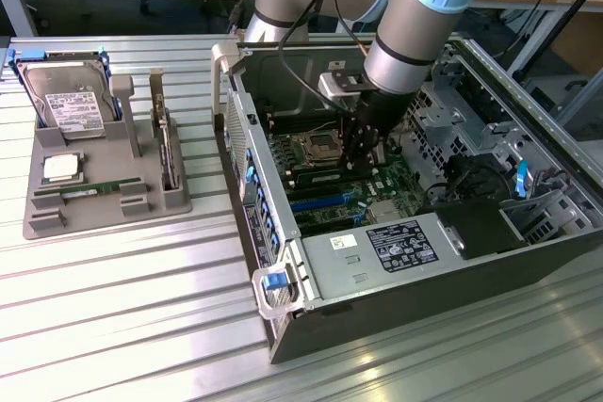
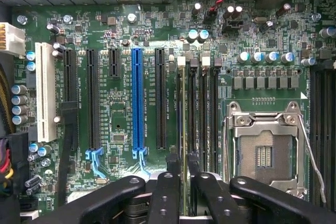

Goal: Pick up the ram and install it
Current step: 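Insert the ram into the slot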

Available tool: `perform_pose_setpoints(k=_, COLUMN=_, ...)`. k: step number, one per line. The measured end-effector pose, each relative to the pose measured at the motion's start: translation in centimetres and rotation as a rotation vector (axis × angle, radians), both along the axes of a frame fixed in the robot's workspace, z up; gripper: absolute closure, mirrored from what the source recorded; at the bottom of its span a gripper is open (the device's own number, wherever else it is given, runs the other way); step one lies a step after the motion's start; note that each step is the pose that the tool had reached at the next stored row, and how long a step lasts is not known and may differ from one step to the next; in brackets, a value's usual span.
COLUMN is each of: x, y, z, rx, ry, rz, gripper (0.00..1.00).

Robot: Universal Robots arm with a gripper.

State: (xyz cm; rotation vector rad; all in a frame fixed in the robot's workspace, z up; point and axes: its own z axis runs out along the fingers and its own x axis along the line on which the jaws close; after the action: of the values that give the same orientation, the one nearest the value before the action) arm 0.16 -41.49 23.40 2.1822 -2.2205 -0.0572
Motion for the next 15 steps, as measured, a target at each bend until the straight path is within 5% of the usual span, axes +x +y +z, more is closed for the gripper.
perform_pose_setpoints(k=4, x=-0.4, y=0.1, z=0.66, rx=-0.0004, ry=-0.0038, rz=0.0, gripper=0.8)
perform_pose_setpoints(k=6, x=-0.3, y=0.11, z=0.71, rx=-0.0003, ry=-0.004, rz=0.0, gripper=0.9)
perform_pose_setpoints(k=9, x=1.6, y=0.03, z=0.73, rx=-0.0005, ry=0.0102, rz=0.0, gripper=0.9)
perform_pose_setpoints(k=11, x=3.9, y=-0.06, z=0.72, rx=-0.0005, ry=0.0277, rz=0.0, gripper=0.9)
perform_pose_setpoints(k=15, x=6.2, y=-0.15, z=0.72, rx=-0.0005, ry=0.0426, rz=0.0, gripper=0.9)
